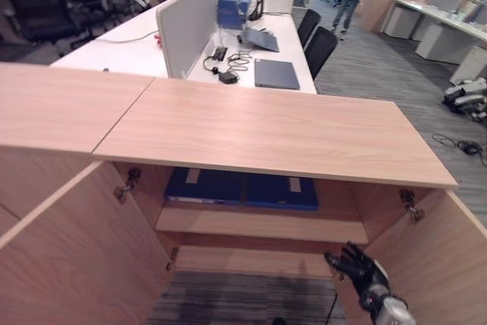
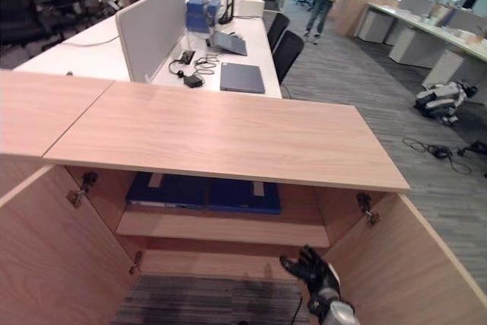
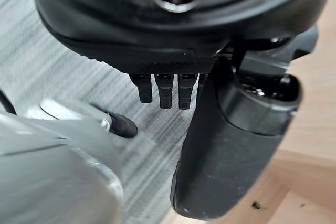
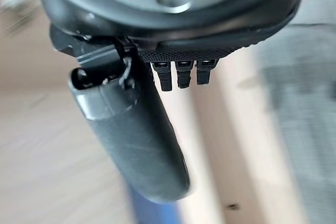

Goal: Put the empty folder in the office cabinet

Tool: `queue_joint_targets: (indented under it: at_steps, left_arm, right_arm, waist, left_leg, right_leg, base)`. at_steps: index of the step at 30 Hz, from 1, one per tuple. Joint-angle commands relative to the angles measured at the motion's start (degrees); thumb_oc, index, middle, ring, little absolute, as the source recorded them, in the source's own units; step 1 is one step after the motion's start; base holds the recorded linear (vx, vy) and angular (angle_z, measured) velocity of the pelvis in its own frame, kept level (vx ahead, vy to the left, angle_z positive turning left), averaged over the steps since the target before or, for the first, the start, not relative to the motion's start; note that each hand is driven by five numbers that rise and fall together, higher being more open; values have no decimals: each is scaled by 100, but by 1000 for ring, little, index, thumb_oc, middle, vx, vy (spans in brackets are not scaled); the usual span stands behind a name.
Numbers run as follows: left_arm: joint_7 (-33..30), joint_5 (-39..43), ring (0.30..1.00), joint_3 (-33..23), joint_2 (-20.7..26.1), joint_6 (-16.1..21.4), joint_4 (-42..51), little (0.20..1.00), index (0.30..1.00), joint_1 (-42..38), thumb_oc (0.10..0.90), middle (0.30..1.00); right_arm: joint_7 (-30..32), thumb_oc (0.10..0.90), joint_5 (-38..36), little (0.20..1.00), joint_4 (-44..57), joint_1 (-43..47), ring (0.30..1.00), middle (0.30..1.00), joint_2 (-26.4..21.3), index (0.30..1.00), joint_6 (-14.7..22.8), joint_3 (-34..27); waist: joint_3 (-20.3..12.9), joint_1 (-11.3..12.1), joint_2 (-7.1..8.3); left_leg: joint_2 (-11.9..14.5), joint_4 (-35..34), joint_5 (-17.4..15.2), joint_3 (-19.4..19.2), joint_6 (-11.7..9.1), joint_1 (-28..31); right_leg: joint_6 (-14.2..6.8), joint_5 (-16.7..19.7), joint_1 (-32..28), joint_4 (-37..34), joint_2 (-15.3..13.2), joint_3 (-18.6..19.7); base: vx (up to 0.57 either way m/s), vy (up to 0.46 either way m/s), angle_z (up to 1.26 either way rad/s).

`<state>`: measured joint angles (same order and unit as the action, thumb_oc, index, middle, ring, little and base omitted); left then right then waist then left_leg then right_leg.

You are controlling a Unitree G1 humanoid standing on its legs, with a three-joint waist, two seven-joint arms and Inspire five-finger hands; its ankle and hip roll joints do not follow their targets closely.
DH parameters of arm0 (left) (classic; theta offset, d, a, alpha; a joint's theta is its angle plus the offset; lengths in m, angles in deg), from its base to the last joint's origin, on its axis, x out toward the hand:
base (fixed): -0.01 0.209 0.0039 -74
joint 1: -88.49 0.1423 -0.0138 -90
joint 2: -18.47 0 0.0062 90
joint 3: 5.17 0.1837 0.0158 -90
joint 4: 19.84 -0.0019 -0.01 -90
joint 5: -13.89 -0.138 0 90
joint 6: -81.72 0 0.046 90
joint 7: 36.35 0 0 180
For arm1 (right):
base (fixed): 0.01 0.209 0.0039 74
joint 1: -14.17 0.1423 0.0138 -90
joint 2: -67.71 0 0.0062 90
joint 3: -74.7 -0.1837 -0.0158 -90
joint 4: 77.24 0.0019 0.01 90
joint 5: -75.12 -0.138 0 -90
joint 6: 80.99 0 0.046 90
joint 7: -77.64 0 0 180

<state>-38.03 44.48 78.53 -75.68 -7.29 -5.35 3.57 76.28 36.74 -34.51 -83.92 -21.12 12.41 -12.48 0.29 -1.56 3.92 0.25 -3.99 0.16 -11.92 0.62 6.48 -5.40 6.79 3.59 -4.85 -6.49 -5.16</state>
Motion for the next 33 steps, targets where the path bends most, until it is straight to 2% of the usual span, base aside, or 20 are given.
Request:
queue_joint_targets:
  at_steps: [1,3,4,6,8,10,11,12,14,16,20,21,22,24,25,26,27,33]
  left_arm:
    - [-74,-314,900,-99,191,123,-106,900,900,-461,800,900]
    - [-126,-408,900,17,215,132,-102,900,900,-581,800,900]
    - [-125,-408,900,16,218,132,-103,900,900,-585,800,900]
    - [-124,-473,900,41,221,131,-164,900,900,-641,800,900]
    - [-90,-508,900,37,223,153,-211,900,900,-621,800,900]
    - [-74,-502,900,27,230,154,-210,900,900,-617,800,900]
    - [-76,-499,900,12,234,148,-219,900,900,-599,800,900]
    - [-66,-456,900,-42,245,138,-217,900,900,-585,800,900]
    - [-49,-415,900,-105,256,122,-214,900,900,-568,800,900]
    - [-31,-406,900,-171,255,108,-240,900,900,-545,800,900]
    - [-3,-390,900,-284,254,86,-243,900,900,-456,800,900]
    - [-7,-408,900,-287,242,80,-218,900,900,-458,800,900]
    - [-9,-409,900,-285,235,80,-216,900,900,-458,800,900]
    - [-51,-427,900,-280,231,80,-118,900,900,-475,800,900]
    - [-53,-428,900,-278,225,78,-115,900,900,-474,800,900]
    - [-42,-468,900,-307,252,67,-53,900,900,-481,800,900]
    - [-29,-517,900,-319,282,60,-33,900,900,-473,800,900]
    - [78,-605,900,-336,339,16,6,900,900,-424,800,900]
  right_arm:
    - [368,800,-223,900,-117,475,900,900,58,900,374,-204]
    - [524,800,-535,900,-967,461,900,900,263,900,330,-528]
    - [522,800,-536,900,-971,467,900,900,265,900,331,-528]
    - [566,800,-1161,900,-1612,471,900,900,379,900,316,-1014]
    - [518,800,-1371,900,-1848,382,900,900,389,900,297,-1210]
    - [500,800,-1396,900,-1919,364,900,900,380,900,296,-1252]
    - [521,800,-1384,900,-1954,310,900,900,366,900,315,-1292]
    - [533,800,-1398,900,-2005,261,900,900,318,900,326,-1388]
    - [546,800,-1477,900,-2006,194,900,900,279,900,375,-1539]
    - [549,800,-1560,900,-1956,164,900,900,209,900,425,-1674]
    - [648,800,-1557,900,-1701,99,900,900,7,900,559,-1965]
    - [768,800,-1317,900,-1455,134,900,900,-220,900,641,-2030]
    - [783,800,-1304,900,-1441,131,900,900,-221,900,636,-2036]
    - [1007,800,-766,900,-883,208,900,900,-584,900,705,-2052]
    - [1026,800,-748,900,-859,200,900,900,-579,900,694,-2059]
    - [1120,800,-144,900,-419,246,900,900,-1005,900,644,-2042]
    - [1143,800,62,900,-280,262,900,900,-1179,900,625,-2041]
    - [1093,800,874,900,273,466,900,900,-1900,900,496,-1921]
  waist:
    - [185,-136,-160]
    - [231,-326,-195]
    - [220,-316,-185]
    - [307,-458,-196]
    - [379,-585,-199]
    - [405,-599,-187]
    - [457,-640,-195]
    - [535,-658,-209]
    - [575,-657,-287]
    - [558,-717,-308]
    - [457,-764,-303]
    - [389,-746,-273]
    - [387,-741,-279]
    - [306,-654,-196]
    - [305,-652,-201]
    - [267,-605,-114]
    - [245,-582,-87]
    - [220,-483,-62]
  left_leg:
    - [-176,23,-668,333,86,115]
    - [-315,-101,-679,217,197,167]
    - [-323,-101,-665,205,196,146]
    - [-436,-101,-732,-2,265,183]
    - [-480,-101,-780,-149,301,232]
    - [-498,-101,-770,-223,310,224]
    - [-494,-101,-804,-310,326,250]
    - [-464,-101,-803,-460,334,247]
    - [-374,-101,-885,-543,315,282]
    - [-310,-101,-891,-638,305,285]
    - [-266,-101,-905,-755,316,243]
    - [-260,-101,-919,-820,328,218]
    - [-261,-101,-920,-824,330,216]
    - [-257,-101,-918,-944,322,194]
    - [-258,-101,-918,-945,322,194]
    - [-220,-101,-912,-1056,294,190]
    - [-199,-101,-893,-1093,270,193]
    - [9,-101,-829,-1111,128,272]
  right_leg:
    - [-392,-126,55,420,30,81]
    - [-495,-23,276,557,-43,251]
    - [-494,-9,299,553,-48,265]
    - [-589,137,504,685,-153,336]
    - [-650,254,629,782,-216,319]
    - [-660,297,701,795,-247,297]
    - [-680,293,742,828,-286,155]
    - [-667,308,813,911,-420,-206]
    - [-659,105,723,1040,-610,-700]
    - [-626,31,625,1122,-725,-858]
    - [-656,78,483,1165,-838,-804]
    - [-683,120,404,1133,-919,-857]
    - [-686,126,405,1126,-918,-852]
    - [-735,215,279,1007,-1027,-1071]
    - [-736,224,274,994,-1025,-1072]
    - [-752,222,203,808,-986,-1135]
    - [-733,177,133,664,-922,-1154]
    - [-585,-97,7,550,-682,-1110]
  base:
    - [-106,150,-61]
    - [-161,219,-35]
    - [-135,158,-29]
    - [-142,155,-61]
    - [-116,136,-71]
    - [-72,55,-47]
    - [-115,49,-52]
    - [-142,56,-67]
    - [-30,48,-72]
    - [4,-12,-65]
    - [16,-46,-36]
    - [19,-39,-18]
    - [34,-72,-15]
    - [44,-108,-31]
    - [75,-232,-57]
    - [75,-225,-41]
    - [102,-286,-37]
    - [75,-188,-26]
